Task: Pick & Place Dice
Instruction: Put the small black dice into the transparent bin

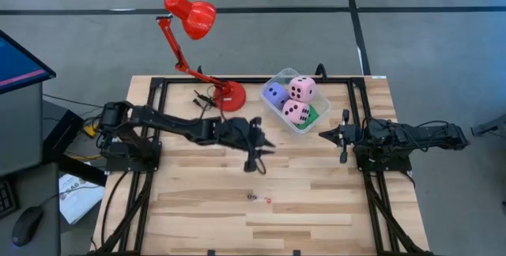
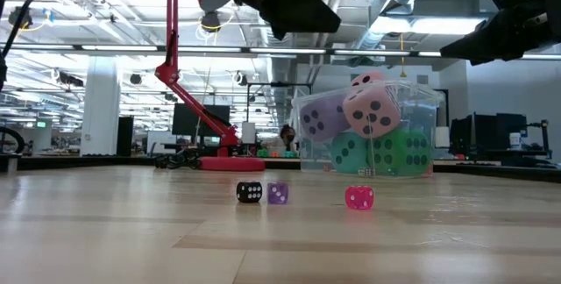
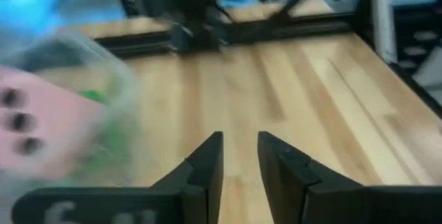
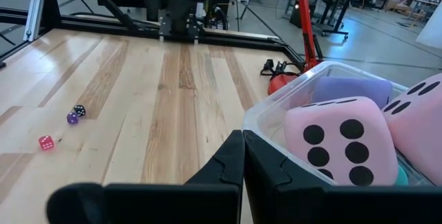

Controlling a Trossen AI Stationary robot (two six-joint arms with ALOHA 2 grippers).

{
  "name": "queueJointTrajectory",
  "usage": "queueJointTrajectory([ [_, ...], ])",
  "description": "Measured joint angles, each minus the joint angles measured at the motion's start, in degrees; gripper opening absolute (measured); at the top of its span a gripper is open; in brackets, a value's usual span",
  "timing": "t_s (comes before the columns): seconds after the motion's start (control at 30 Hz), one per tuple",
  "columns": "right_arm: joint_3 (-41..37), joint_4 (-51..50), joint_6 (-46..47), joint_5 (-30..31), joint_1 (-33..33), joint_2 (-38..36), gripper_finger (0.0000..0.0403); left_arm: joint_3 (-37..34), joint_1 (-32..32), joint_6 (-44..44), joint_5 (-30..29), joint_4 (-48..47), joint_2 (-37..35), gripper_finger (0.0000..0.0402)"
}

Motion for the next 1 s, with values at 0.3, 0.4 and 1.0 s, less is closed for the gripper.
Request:
queueJointTrajectory([
  [0.3,0.0,0.0,0.0,0.0,0.0,0.0,0.0,-14.8,-5.4,-1.8,1.7,21.9,0.5,0.0054],
  [0.4,0.0,0.0,0.0,0.0,0.0,0.0,0.0,-19.3,-6.5,-1.7,1.6,29.4,0.5,0.0044],
  [1.0,0.0,0.0,0.0,0.0,0.0,0.0,0.0,-23.9,-8.5,-2.0,1.6,30.8,0.2,0.0046],
])
